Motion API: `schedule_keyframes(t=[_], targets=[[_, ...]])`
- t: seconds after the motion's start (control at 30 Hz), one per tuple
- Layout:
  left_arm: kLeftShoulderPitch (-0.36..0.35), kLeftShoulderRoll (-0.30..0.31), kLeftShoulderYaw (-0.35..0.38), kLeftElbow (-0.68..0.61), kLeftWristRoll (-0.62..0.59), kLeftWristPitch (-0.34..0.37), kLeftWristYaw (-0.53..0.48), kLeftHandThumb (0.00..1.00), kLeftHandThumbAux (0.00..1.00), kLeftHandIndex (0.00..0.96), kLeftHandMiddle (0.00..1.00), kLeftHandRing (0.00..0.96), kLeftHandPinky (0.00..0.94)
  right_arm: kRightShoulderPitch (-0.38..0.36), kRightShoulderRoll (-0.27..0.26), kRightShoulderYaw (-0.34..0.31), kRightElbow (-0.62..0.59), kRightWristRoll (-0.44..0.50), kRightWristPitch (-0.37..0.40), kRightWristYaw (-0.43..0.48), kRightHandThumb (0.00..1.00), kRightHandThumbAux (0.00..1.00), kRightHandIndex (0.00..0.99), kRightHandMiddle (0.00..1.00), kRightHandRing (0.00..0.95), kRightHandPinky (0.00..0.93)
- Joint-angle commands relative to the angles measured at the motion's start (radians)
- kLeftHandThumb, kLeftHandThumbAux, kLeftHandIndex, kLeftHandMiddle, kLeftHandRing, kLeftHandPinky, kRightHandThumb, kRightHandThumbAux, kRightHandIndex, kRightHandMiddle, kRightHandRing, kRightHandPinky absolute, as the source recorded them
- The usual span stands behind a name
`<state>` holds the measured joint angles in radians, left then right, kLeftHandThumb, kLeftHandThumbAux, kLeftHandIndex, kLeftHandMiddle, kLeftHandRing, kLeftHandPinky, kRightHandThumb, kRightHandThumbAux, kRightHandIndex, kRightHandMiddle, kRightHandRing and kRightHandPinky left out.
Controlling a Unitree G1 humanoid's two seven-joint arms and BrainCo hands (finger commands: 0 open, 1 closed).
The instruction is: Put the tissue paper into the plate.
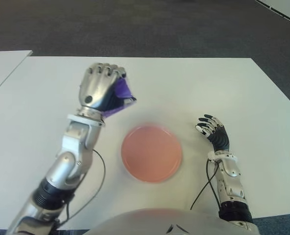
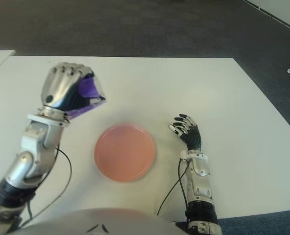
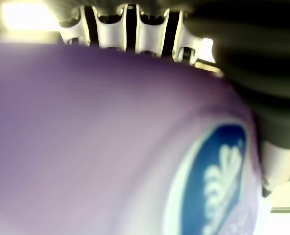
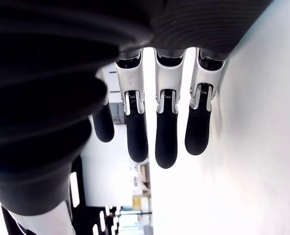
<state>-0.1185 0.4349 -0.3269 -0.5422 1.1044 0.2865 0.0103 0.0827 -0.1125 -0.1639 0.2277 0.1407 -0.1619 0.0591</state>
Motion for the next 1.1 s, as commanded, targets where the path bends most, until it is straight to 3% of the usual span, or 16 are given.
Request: schedule_keyframes(t=[0.03, 0.27, 0.4, 0.67, 0.87, 1.1], targets=[[0.041, -0.075, -0.066, -0.037, 0.069, -0.013, -0.046, 0.858, 0.66, 0.419, 0.537, 0.878, 0.846, 0.066, 0.014, 0.014, 0.111, -0.024, 0.074, -0.006, 0.312, 0.817, 0.241, 0.375, 0.412, 0.424], [0.2, -0.199, -0.214, -0.127, 0.154, -0.034, -0.108, 0.859, 0.66, 0.419, 0.54, 0.873, 0.845, 0.066, 0.017, 0.03, 0.131, -0.054, 0.036, -0.015, 0.291, 0.797, 0.222, 0.372, 0.41, 0.421], [0.246, -0.224, -0.228, -0.142, 0.153, -0.06, -0.123, 0.86, 0.659, 0.42, 0.542, 0.873, 0.849, 0.063, 0.021, 0.038, 0.137, -0.06, 0.032, -0.019, 0.281, 0.792, 0.221, 0.37, 0.41, 0.418], [0.291, -0.264, -0.27, -0.095, 0.196, -0.119, -0.076, 0.86, 0.659, 0.418, 0.545, 0.868, 0.844, 0.053, 0.021, 0.052, 0.163, -0.069, 0.022, -0.007, 0.27, 0.781, 0.228, 0.366, 0.408, 0.413], [0.328, -0.281, -0.31, -0.1, 0.243, -0.154, -0.063, 0.86, 0.66, 0.415, 0.543, 0.863, 0.842, 0.098, 0.028, 0.082, 0.039, -0.084, 0.06, -0.011, 0.277, 0.775, 0.247, 0.362, 0.4, 0.403], [0.354, -0.294, -0.322, -0.097, 0.236, -0.17, -0.087, 0.859, 0.661, 0.412, 0.542, 0.855, 0.821, 0.095, 0.034, 0.085, 0.039, -0.083, 0.073, -0.022, 0.299, 0.774, 0.25, 0.353, 0.39, 0.401]])
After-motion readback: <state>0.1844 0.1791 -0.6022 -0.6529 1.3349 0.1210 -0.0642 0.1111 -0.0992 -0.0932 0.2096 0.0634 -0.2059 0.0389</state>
